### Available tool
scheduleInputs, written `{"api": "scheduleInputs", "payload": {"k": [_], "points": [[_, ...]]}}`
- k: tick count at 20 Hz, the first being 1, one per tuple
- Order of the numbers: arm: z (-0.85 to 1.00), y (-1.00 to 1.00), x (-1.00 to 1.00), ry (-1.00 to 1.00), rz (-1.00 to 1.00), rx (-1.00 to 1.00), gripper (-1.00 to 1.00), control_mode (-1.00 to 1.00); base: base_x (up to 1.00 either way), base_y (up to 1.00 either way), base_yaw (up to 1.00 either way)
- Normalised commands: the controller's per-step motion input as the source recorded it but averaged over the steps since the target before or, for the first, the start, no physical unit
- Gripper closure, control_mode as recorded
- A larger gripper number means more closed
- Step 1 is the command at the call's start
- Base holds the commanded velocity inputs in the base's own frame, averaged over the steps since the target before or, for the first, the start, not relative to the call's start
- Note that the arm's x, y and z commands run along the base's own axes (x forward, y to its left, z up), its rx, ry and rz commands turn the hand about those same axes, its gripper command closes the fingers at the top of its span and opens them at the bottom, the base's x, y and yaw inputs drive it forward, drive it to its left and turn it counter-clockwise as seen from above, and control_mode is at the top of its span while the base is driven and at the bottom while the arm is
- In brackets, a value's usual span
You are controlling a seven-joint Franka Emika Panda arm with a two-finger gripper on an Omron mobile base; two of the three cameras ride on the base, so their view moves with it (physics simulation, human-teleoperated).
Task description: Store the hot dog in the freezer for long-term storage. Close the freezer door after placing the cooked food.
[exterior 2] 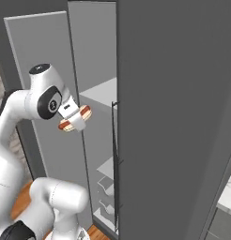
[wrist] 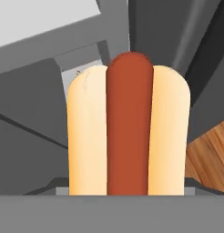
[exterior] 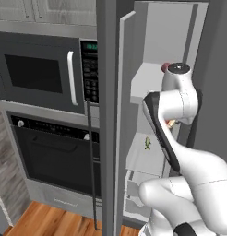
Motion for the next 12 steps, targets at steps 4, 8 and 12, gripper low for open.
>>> {"api": "scheduleInputs", "payload": {"k": [4, 8, 12], "points": [[0.02, -0.26, 0.53, 0.05, 0.03, 0.02, 1.0, -1.0, 0.0, 0.0, 0.0], [0.05, -0.17, 0.6, 0.07, 0.0, 0.01, 1.0, -1.0, 0.0, 0.0, 0.0], [0.13, -0.14, 0.55, 0.01, 0.0, 0.0, 1.0, -1.0, 0.0, 0.0, 0.0]]}}
